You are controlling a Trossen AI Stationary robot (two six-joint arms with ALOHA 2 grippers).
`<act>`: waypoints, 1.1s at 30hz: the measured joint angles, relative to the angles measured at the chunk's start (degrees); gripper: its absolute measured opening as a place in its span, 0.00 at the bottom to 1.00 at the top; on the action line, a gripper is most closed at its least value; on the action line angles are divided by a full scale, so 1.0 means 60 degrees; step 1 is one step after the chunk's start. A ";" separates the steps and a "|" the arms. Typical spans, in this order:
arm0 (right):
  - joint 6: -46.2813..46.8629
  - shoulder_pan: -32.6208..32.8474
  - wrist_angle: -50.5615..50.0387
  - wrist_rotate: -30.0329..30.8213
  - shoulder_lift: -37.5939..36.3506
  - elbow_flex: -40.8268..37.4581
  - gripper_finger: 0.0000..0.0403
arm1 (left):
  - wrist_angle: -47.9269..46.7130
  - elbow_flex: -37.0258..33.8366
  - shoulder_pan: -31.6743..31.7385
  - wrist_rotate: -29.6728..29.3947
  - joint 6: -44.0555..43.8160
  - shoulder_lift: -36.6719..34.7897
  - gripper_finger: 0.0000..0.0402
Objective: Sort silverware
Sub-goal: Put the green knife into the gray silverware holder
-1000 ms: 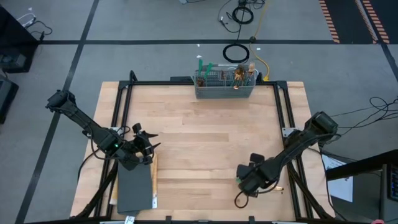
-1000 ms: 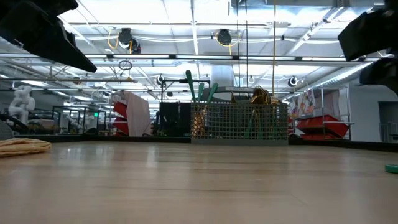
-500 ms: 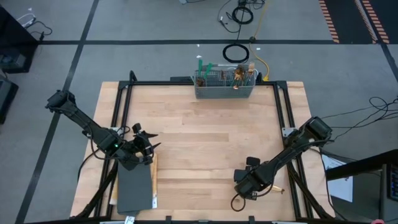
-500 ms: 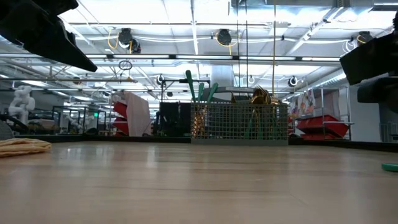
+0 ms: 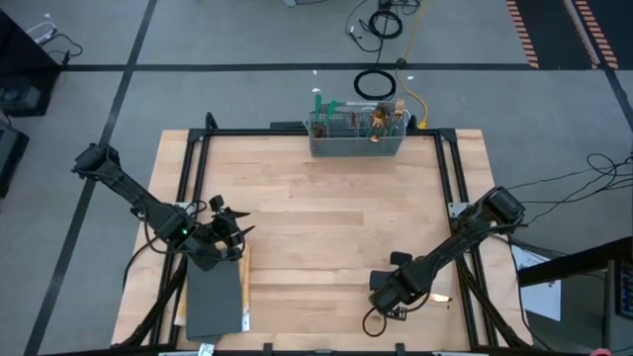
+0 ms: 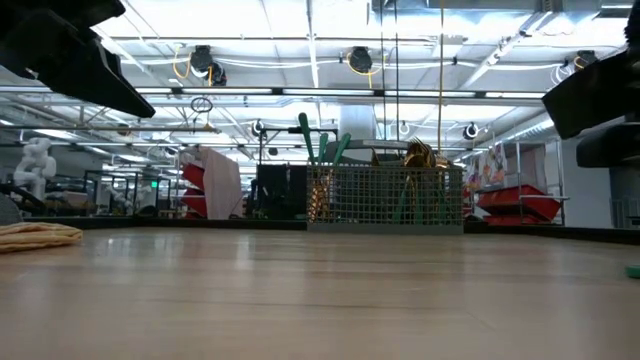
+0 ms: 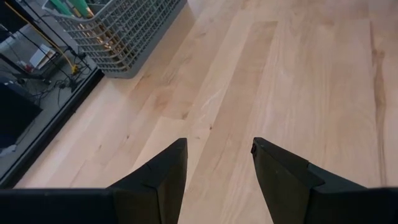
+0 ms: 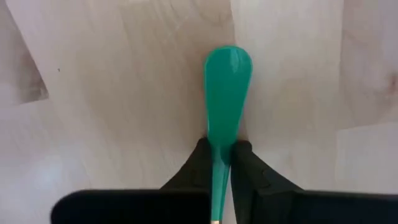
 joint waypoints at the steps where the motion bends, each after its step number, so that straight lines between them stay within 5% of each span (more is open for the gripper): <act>1: 0.0007 -0.0014 -0.0079 0.0121 0.0017 0.0115 0.01 | -0.0002 0.0000 0.0002 0.0000 0.0006 0.0000 0.47; 9: 0.0138 -0.0226 -0.0407 0.3234 -0.0399 0.1252 0.01 | -0.0143 0.0000 0.0002 0.0000 0.0015 0.0000 0.47; 17: -0.0273 -0.0766 -0.0487 0.4335 -0.0440 0.1435 0.00 | -0.0151 0.0000 0.0002 0.0022 0.0270 0.0000 0.47; 26: -0.4529 -0.3335 0.2239 0.2492 -0.0013 0.2017 0.22 | -0.0162 0.0000 0.0002 0.0051 0.0361 0.0000 0.47; 33: -0.7319 -0.4416 0.0631 0.1582 0.1588 0.4813 0.39 | -0.0219 0.0001 0.0002 0.0058 0.0361 0.0000 0.47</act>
